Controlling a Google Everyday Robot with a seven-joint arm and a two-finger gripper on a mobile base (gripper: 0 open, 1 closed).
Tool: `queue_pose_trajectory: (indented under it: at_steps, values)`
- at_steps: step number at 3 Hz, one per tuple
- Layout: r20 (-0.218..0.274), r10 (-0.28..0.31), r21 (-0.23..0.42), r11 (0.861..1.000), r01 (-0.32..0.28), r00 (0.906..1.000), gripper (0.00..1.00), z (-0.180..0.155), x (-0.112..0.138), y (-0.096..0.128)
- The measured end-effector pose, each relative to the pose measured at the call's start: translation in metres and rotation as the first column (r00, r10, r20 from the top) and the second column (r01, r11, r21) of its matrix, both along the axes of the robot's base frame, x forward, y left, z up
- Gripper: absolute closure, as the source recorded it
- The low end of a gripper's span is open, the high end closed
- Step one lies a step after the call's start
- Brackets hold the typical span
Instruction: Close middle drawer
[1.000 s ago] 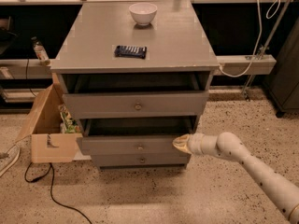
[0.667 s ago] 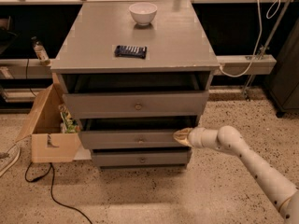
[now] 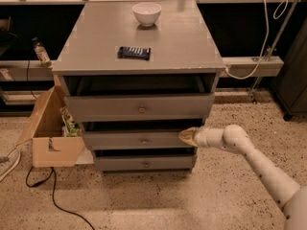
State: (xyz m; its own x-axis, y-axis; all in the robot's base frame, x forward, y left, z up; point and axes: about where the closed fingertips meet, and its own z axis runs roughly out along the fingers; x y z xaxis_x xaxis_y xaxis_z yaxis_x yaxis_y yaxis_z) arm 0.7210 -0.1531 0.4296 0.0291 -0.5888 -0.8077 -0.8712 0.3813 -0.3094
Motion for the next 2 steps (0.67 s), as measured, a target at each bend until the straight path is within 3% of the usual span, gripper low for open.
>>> queue_pose_trajectory:
  at_steps: [1, 2]
  values:
    - [-0.013, 0.049, -0.020, 0.999, -0.049, 0.9987, 1.00, -0.003, -0.036, -0.004]
    - [-0.074, 0.112, -0.011, 0.994, -0.113, 0.9909, 1.00, -0.006, -0.098, -0.018]
